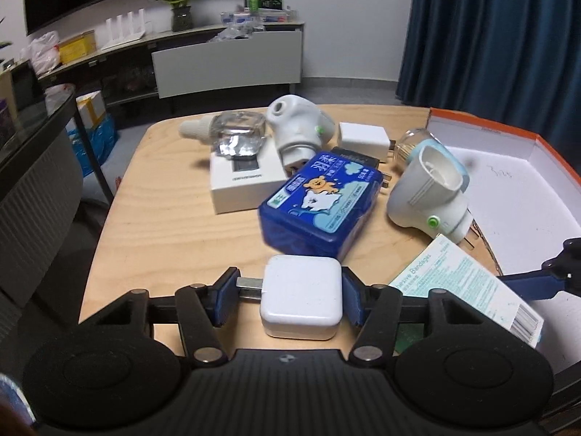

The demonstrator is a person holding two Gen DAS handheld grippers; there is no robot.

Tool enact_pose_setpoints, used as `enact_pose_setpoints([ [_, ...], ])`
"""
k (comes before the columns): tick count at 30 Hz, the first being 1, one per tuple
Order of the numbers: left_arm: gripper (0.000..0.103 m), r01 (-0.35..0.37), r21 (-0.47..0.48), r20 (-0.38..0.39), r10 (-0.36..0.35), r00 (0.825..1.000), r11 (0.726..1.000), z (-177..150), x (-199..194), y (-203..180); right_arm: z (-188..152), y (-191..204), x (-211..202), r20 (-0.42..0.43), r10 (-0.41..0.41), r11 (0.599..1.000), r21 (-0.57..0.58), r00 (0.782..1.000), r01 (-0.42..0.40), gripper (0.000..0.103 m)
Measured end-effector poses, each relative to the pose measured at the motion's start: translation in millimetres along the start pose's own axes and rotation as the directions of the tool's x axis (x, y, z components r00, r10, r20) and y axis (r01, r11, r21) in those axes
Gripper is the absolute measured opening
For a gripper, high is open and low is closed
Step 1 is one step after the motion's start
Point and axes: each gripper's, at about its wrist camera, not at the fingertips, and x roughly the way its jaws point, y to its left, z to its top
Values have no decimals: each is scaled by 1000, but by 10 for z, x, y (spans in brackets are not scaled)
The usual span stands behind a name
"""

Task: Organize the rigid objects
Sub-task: 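Grasp the white square charger with the left gripper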

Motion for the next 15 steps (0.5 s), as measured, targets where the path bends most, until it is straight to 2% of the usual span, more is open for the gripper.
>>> enact_pose_setpoints([
  [8,58,-23,-85,32,26,999,996,-8,-359,26,20,-30,-358,91,-7,999,54,996,2,84],
  [15,58,-5,-117,77,14,997,993,29,-667,-92,-72,-139,-651,129,-47,995,93,991,35,84],
])
